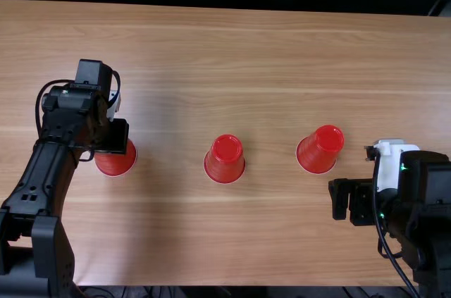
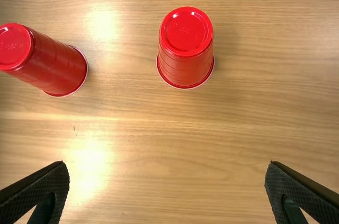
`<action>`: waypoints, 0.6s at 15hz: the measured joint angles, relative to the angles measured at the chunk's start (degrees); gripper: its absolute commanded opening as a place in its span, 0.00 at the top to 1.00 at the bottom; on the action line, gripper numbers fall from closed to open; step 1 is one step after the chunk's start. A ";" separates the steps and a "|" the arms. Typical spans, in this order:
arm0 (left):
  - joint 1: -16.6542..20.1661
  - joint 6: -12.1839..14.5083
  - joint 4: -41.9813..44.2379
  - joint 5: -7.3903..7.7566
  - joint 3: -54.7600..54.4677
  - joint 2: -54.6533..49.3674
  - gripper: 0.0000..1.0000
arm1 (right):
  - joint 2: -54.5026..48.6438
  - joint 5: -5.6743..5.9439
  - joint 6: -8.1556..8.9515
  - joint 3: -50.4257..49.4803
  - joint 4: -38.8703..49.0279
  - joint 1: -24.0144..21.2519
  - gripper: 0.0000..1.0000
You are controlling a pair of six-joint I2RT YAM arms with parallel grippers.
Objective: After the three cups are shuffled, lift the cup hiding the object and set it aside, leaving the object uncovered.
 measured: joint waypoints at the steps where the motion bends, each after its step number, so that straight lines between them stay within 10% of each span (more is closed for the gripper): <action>1: 0.00 -0.59 -0.09 0.55 0.00 -0.66 0.98 | 0.00 0.02 0.00 -0.33 0.02 0.00 0.00; 9: 1.01 -4.37 -1.36 4.04 1.16 -14.67 0.97 | 0.00 0.04 0.02 -2.80 2.29 0.00 0.00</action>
